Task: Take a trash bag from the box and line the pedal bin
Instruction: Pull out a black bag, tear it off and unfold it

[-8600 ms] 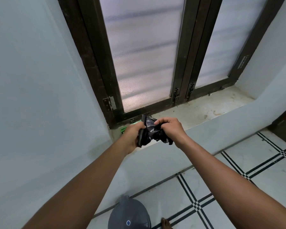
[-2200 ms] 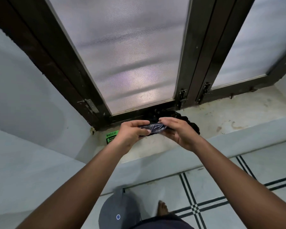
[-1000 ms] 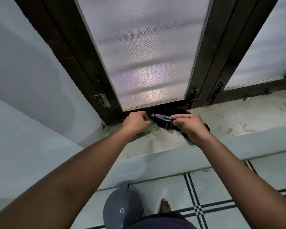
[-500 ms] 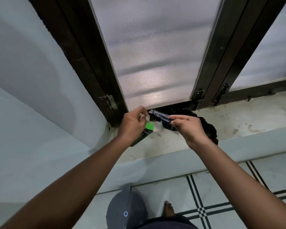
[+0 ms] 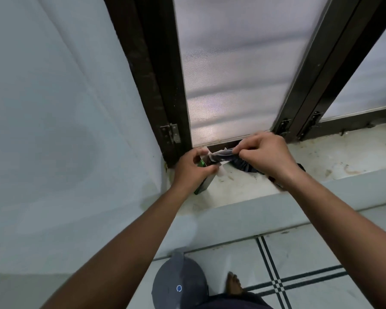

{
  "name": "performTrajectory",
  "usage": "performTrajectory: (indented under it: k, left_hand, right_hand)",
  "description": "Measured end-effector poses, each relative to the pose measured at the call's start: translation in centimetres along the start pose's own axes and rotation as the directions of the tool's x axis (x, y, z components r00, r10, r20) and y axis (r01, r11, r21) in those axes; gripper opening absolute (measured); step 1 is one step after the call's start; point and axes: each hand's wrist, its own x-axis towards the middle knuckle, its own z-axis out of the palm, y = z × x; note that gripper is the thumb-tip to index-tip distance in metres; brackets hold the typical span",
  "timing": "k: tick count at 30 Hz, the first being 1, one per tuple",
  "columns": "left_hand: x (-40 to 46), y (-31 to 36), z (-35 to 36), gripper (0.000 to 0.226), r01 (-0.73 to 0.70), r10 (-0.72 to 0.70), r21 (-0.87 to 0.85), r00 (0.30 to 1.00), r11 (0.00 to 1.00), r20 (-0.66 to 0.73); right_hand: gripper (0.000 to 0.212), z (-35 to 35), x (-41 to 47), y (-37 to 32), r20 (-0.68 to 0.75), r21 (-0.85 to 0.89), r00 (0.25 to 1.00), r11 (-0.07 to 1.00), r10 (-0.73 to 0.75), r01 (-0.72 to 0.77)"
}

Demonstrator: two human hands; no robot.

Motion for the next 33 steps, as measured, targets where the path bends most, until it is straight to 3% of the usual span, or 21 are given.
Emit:
performTrajectory:
  k: [3, 5, 8, 11, 13, 15, 17, 19, 22, 24, 27, 33]
  left_hand:
    - [-0.7, -0.2, 0.5, 0.058, 0.002, -0.002, -0.031, 1.0, 1.0, 0.005]
    - [-1.1, -0.3, 0.6, 0.062, 0.0, 0.0, -0.066, 1.0, 0.998, 0.006]
    - [-1.6, -0.1, 0.4, 0.067, 0.001, -0.002, -0.086, 1.0, 0.996, -0.01]
    - [-2.2, -0.3, 0.4, 0.041, 0.018, -0.021, -0.064, 0.999, 0.998, -0.046]
    - [-2.6, -0.8, 0.6, 0.021, -0.036, 0.036, 0.012, 0.997, 0.999, -0.068]
    - [-2.7, -1.2, 0.6, 0.014, -0.097, 0.104, 0.088, 0.991, 0.991, -0.079]
    - [-2.7, -1.3, 0.3, 0.023, -0.119, 0.126, 0.115, 0.99, 0.986, -0.062]
    - [-2.6, -1.5, -0.1, 0.041, -0.113, 0.116, 0.151, 0.993, 0.982, -0.014]
    - [-2.4, -2.0, -0.1, 0.037, -0.101, 0.11, 0.124, 0.992, 0.987, -0.067]
    - [-2.3, -2.1, 0.1, 0.025, -0.074, 0.082, 0.064, 0.987, 0.995, -0.137]
    - [-2.5, -1.5, 0.3, 0.026, -0.055, 0.059, 0.034, 0.992, 0.998, -0.114]
    - [-3.2, -1.3, 0.2, 0.051, -0.029, 0.028, 0.029, 0.999, 0.999, 0.039]
  right_hand:
    - [0.031, 0.5, 0.5, -2.1, 0.077, -0.272, 0.989, 0.952, -0.125, 0.142]
    - [0.033, 1.8, 0.9, -2.7, 0.179, -0.328, 0.973, 0.924, -0.145, 0.198]
    - [0.051, 3.4, 1.4, -2.7, 0.337, -0.134, 0.938, 0.982, -0.08, 0.132]
    - [0.042, 3.5, 3.0, -1.4, 0.145, -0.091, 0.988, 0.994, -0.051, 0.065]
    - [0.045, 3.7, 3.9, 0.0, 0.105, -0.137, 0.994, 0.99, 0.001, 0.014]
    - [0.055, 4.3, 4.4, 1.5, 0.255, -0.04, 0.955, 0.989, 0.149, -0.144]
    - [0.052, 5.0, 4.2, 2.5, 0.422, 0.153, 0.868, 0.923, 0.261, -0.352]
    - [0.04, 5.1, 4.2, 3.0, 0.435, 0.31, 0.865, 0.861, 0.249, -0.404]
    - [0.035, 4.7, 4.6, 3.3, 0.442, 0.461, 0.888, 0.818, 0.126, -0.345]
    - [0.032, 4.1, 4.9, 3.0, 0.517, 0.473, 0.854, 0.814, 0.053, -0.337]
    - [0.018, 4.1, 4.7, 1.9, 0.584, 0.356, 0.812, 0.9, -0.004, -0.251]
    - [0.012, 6.6, 4.4, 0.1, 0.389, 0.129, 0.921, 0.988, 0.024, -0.08]
